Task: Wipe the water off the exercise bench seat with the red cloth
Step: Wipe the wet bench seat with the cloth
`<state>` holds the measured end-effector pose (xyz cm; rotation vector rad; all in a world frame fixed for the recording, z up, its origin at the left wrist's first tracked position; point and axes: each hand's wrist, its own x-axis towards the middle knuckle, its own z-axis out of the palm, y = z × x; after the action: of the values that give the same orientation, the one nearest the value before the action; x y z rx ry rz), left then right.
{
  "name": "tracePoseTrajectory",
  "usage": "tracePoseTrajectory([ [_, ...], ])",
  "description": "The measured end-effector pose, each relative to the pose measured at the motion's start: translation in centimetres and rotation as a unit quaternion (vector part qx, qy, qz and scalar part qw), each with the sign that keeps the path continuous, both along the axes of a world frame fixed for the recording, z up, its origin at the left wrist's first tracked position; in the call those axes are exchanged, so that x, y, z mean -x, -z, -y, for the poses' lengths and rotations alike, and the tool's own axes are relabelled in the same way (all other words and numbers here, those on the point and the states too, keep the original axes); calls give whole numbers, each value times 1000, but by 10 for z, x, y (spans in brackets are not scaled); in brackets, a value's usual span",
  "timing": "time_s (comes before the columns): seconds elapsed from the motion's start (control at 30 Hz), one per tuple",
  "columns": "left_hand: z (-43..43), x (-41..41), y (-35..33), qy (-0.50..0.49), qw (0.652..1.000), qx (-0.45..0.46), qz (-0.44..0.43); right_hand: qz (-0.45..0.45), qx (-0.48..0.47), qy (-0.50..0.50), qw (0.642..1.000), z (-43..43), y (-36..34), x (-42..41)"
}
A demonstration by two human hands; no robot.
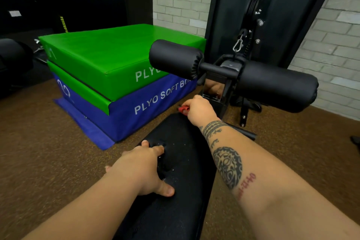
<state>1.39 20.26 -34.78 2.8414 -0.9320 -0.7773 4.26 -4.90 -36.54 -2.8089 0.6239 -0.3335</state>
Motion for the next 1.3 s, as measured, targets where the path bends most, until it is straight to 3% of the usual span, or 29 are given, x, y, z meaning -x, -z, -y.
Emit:
tracePoseTrajectory([
  [0.13,2,1,-3,-7,1000,-2,-16,-25,59,117,991,21,-6,39],
  [0.27,4,0,-2,-12,1000,0,-23,114,10,88,989,29,-16,58],
  [0.3,4,-1,-1,-11,1000,-1,-21,114,-29,70,991,28,-17,60],
  [0.43,2,-3,1,-4,1000,2,-5,-56,-171,106,978,40,10,93],
  [0.5,2,-3,1,-2,1000,0,-4,-92,-237,146,956,46,23,125],
  [0.63,3,-3,2,0,1000,3,3,96,-329,235,909,46,22,152],
  [0.7,4,-2,0,-1,1000,2,7,159,-347,199,903,29,12,141],
  [0.77,4,-1,-1,-7,1000,2,8,174,-328,178,911,2,8,133],
  [0.87,4,0,-1,-28,1000,10,-5,165,-346,247,890,-23,5,146],
  [0.97,2,7,-7,-46,999,19,-17,88,-425,252,865,-35,-7,178],
  [1.03,-5,22,-16,-52,998,26,-2,104,-463,255,842,-48,-17,200],
  [1.2,-24,69,-25,-11,984,132,122,228,-517,227,793,-109,-36,231],
  [1.3,-31,89,-28,-40,950,301,74,272,-568,195,752,-147,-52,236],
])
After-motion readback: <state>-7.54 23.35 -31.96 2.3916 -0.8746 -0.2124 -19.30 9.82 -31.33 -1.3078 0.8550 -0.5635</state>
